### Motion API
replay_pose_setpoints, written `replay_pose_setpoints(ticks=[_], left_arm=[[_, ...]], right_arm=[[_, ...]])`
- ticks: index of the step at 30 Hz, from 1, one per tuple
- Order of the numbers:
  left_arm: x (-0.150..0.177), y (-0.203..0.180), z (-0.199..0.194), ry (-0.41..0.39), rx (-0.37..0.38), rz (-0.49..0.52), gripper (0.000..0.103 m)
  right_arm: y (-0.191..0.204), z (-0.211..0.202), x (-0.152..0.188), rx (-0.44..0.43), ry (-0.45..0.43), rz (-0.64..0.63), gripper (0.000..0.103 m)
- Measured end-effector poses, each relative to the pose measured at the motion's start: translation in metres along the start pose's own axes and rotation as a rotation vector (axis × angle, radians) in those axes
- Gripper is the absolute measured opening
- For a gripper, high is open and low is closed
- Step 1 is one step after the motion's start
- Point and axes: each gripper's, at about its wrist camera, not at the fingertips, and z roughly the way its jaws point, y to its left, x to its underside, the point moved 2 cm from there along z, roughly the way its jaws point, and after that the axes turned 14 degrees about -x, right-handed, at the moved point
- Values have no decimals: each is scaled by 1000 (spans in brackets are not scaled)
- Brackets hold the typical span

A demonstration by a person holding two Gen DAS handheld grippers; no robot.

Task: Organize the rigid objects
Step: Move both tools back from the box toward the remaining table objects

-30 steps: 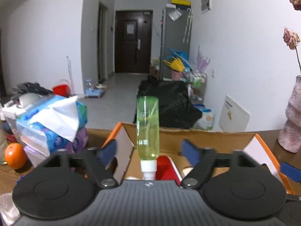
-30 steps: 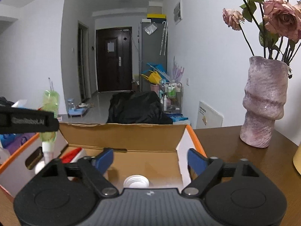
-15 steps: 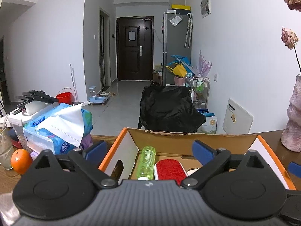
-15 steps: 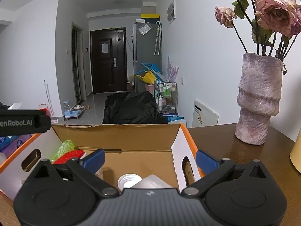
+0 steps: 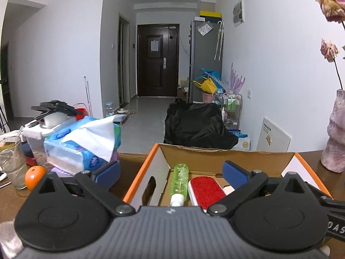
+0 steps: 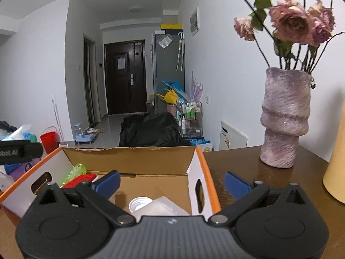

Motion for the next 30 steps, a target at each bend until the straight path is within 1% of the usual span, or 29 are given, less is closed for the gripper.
replay_pose_setpoints(ticks=[6,14,18,22,30], left_arm=[[10,11,-16,-19,-5,20,103],[24,29,-40,-29,-16,19,103],[32,40,-50,-23,-21,12,103],[41,51,-59,-7,-23,4,103],[57,75,-79,19,-35,1,103]], right_arm=[[-2,-24,4,-1,-30,-8,103],[-5,-53,16,6,-55,-14,103],[-5,-68,26,6,-62,-17,103],[-6,-82,36,-22,-93,-13,103],[3,-105,50,-27,-59,-39,103]])
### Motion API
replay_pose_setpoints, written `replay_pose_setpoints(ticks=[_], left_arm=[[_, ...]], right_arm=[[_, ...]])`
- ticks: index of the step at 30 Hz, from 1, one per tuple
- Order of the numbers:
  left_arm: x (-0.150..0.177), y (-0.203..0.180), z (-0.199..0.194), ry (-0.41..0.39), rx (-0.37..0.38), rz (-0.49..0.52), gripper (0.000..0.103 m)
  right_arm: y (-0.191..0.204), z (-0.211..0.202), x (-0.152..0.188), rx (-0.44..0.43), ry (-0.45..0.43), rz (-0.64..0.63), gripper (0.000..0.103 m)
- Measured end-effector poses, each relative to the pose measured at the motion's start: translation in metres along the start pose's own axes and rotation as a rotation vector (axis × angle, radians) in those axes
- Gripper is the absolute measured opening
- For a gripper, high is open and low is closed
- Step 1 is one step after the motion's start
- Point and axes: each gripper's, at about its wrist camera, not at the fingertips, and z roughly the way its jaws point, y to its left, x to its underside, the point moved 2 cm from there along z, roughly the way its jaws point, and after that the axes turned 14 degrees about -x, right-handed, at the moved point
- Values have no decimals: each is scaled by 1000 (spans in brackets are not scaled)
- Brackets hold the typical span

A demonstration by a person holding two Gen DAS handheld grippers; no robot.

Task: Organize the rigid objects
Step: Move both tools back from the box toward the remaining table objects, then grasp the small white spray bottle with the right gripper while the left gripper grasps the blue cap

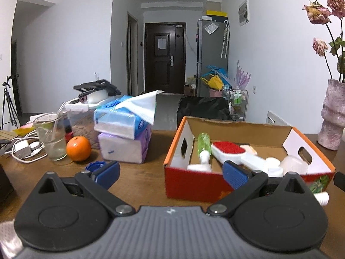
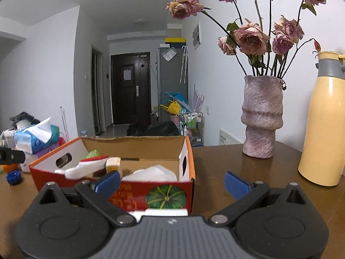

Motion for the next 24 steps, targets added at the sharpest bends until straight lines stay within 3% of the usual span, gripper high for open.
replay_pose_setpoints(ticks=[11,20,24], left_arm=[[22,46,-8,54,-35,0,103],[25,70,12,92,-49,-10,103],[25,74,20,98,-55,4,103]], right_arm=[[16,-14,21,-18,104,-36,103],[18,30,33,-35,240,-4,103],[21,53,33,-4,272,-8,103]])
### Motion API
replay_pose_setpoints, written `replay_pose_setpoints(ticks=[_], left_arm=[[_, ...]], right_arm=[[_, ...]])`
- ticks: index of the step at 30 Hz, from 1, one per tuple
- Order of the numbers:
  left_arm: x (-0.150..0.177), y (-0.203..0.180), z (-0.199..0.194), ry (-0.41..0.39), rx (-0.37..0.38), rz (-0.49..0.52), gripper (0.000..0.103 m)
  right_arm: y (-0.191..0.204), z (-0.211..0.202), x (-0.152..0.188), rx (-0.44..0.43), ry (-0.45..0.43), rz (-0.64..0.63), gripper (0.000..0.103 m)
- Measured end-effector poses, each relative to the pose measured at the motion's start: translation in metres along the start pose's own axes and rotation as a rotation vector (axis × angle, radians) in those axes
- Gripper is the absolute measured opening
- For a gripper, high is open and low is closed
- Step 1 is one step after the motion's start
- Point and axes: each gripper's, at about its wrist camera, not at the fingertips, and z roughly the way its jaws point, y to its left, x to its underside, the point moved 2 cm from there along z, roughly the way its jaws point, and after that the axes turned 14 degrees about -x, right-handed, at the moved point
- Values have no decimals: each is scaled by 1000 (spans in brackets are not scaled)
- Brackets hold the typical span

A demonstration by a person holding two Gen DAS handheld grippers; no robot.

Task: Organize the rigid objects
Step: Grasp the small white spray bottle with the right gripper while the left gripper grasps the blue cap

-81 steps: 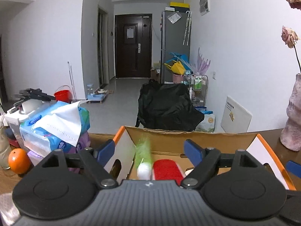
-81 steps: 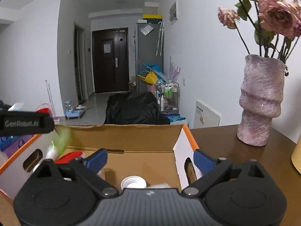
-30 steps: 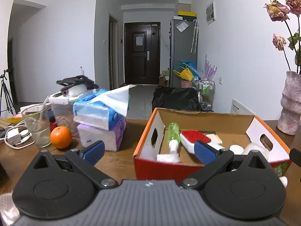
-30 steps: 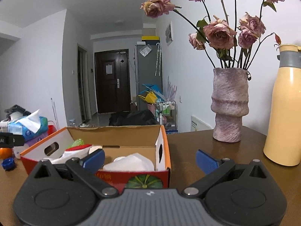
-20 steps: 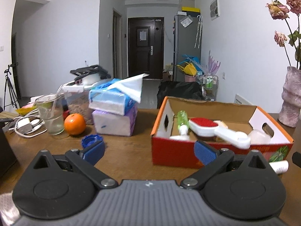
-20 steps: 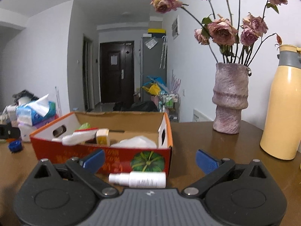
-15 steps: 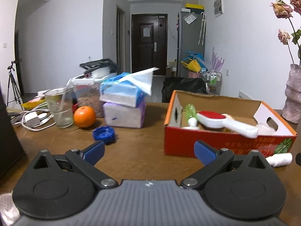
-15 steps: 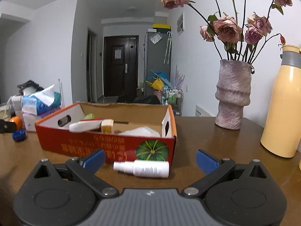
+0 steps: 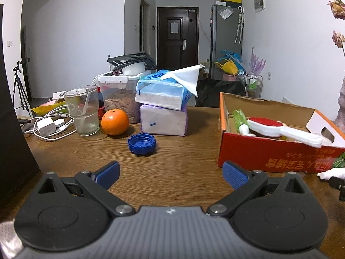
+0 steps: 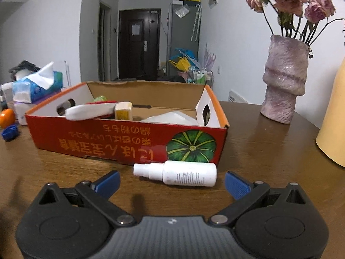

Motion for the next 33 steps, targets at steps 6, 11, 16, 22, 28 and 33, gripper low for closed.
replay_pose_setpoints(ticks=[6,11,16,22,28,33], left_arm=[[-3,11,21,30,-13,-11,103],[-8,22,39,40,-37,-27,103],[-14,28,62,57,-67,-28,103],[-20,26,85,67,-85,-13,103],[-26,21,114,104,-84,-7,103],[-32,19,138,141,-78,-16,103]], right_arm=[[-3,17,-7,39,20,20,103],[-7,30,-10,46,55,53,103],[-9,38,-11,38,86,66,97],[-8,38,-11,59,87,64,97],[-14,36,-11,87,77,96,97],[-14,35,-11,99,71,100,97]])
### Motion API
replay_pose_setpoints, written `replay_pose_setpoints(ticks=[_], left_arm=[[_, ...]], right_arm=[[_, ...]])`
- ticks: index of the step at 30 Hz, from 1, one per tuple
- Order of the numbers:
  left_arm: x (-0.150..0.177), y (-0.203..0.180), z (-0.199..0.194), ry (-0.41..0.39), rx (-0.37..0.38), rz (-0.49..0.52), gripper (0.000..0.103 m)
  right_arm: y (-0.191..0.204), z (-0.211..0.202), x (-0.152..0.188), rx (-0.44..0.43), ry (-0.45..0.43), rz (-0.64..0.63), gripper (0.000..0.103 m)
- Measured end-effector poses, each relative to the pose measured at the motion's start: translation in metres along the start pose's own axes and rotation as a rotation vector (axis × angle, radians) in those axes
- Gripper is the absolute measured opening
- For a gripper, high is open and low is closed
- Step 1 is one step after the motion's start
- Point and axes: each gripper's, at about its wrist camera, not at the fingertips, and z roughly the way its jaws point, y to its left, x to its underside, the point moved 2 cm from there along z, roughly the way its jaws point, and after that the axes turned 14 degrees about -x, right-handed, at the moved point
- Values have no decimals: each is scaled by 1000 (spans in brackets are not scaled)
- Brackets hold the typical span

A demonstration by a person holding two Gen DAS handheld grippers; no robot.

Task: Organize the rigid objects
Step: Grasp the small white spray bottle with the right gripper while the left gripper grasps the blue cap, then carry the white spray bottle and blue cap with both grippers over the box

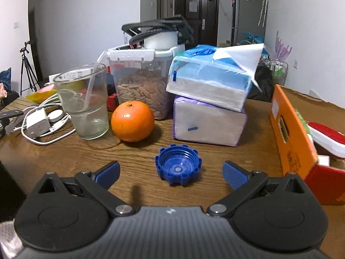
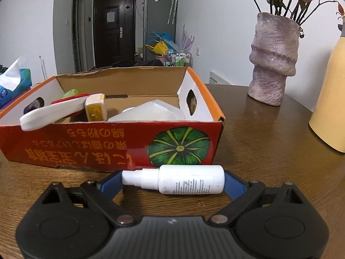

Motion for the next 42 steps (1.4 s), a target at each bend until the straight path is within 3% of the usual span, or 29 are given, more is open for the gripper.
replay_pose_setpoints(ticks=[4,7,8,23,42], left_arm=[[-6,-4,11,4,-5,11,99],[-7,-9,19,29,9,32,70],[-6,-11,22,41,15,41,55],[-2,0,3,-9,22,21,55],[36,21,-76,-89,48,6,56]], right_arm=[[3,-1,0,-2,-4,-8,97],[5,-2,0,-7,-8,-14,97],[5,-3,0,-8,-10,-15,97],[19,-39,15,-53,-71,-27,97],[30,-97,42,-95,-138,-32,97]])
